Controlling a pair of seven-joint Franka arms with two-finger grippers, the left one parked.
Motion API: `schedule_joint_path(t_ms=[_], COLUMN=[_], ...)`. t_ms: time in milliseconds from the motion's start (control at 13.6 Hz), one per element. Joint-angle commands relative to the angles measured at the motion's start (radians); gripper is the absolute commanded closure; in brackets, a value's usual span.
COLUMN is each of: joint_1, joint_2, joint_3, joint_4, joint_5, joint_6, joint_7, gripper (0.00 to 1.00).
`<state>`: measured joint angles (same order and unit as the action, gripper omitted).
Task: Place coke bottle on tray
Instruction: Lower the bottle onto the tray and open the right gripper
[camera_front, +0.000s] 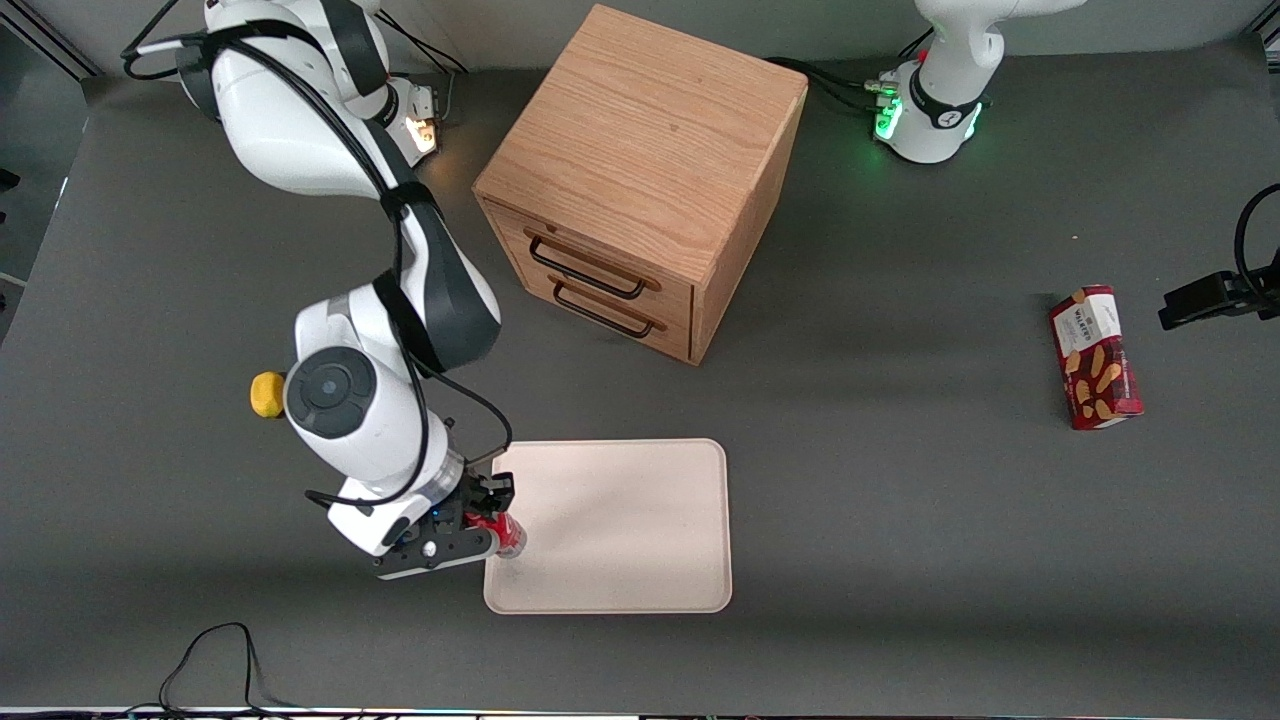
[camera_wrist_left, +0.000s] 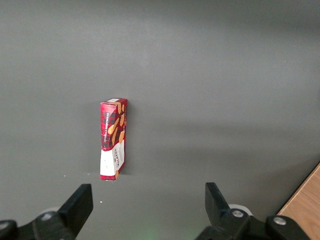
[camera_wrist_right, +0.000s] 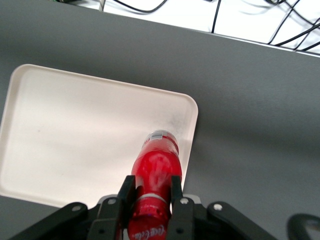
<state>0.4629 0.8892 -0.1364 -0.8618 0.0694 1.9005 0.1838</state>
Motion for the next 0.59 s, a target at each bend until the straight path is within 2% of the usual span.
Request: schedule_joint_path(t_ms=[0,514], joint_1=[-0.006,-0.009], joint_2=[0.053,0.097], joint_3=[-0.003,-0.003], joint_4=[0.029,0.009], joint_5=[0.039,0.044], joint_6=[0.060,0.141], joint_7=[0.005,-0.024], gripper=[1.00,1.00])
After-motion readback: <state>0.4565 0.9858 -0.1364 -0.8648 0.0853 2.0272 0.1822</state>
